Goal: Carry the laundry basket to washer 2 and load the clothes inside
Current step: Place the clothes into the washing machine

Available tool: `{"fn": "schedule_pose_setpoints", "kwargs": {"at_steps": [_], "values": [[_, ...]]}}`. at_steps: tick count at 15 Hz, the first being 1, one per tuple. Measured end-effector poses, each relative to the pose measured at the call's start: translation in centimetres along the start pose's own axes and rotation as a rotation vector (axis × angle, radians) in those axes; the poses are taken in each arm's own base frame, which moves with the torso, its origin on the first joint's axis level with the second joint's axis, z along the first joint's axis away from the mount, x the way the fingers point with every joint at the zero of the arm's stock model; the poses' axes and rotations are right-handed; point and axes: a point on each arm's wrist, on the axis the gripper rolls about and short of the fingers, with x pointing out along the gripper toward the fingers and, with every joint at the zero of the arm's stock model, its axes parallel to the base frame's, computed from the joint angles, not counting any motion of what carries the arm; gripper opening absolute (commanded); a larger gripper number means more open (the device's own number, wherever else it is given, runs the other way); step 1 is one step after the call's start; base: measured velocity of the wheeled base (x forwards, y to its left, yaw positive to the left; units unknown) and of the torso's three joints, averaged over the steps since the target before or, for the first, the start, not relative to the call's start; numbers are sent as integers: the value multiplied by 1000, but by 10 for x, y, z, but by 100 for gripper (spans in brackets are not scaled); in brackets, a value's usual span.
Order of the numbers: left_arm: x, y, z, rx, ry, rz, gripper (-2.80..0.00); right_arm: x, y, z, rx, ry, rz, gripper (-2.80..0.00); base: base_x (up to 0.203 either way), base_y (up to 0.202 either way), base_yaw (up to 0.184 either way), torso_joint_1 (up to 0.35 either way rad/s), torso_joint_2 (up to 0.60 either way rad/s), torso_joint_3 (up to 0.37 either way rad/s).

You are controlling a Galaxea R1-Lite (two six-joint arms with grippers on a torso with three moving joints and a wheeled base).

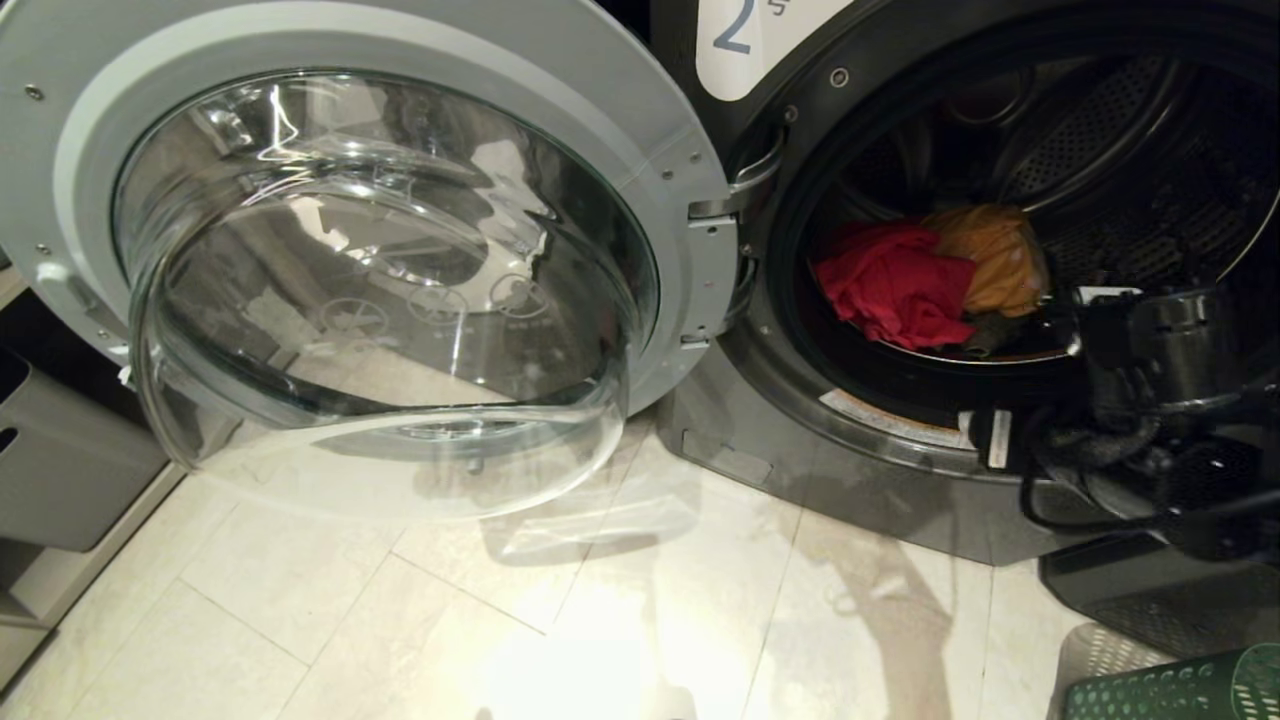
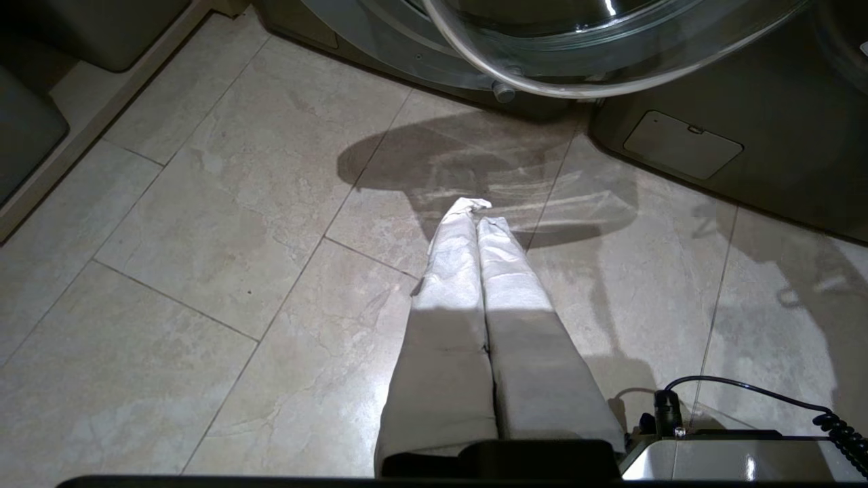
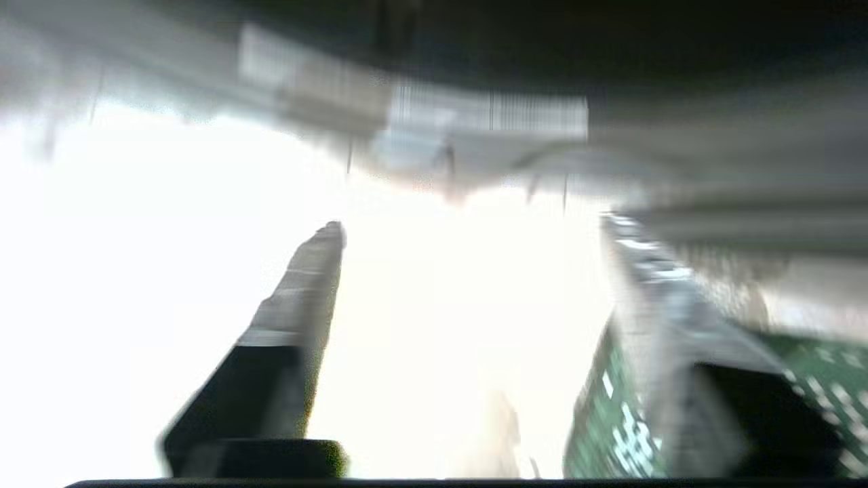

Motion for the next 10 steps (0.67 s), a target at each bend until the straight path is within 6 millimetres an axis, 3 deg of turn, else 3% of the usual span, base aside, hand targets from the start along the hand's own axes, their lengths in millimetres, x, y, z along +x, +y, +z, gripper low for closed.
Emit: {"fn": "schedule_pose_setpoints", "kwargs": {"at_steps": [4,6,10], "values": [[0,0,0,0,0,0,-280,-57,-45,-22,-93,139,118,-280,0,0,0,0,0,0],[0,0,0,0,0,-1,-280,-86,-77,-37,-160,203,131,-280,0,0,0,0,0,0],[0,0,0,0,0,0,-280,-130,-133,-84,-169,214,43,-280,0,0,0,0,0,0]]}}
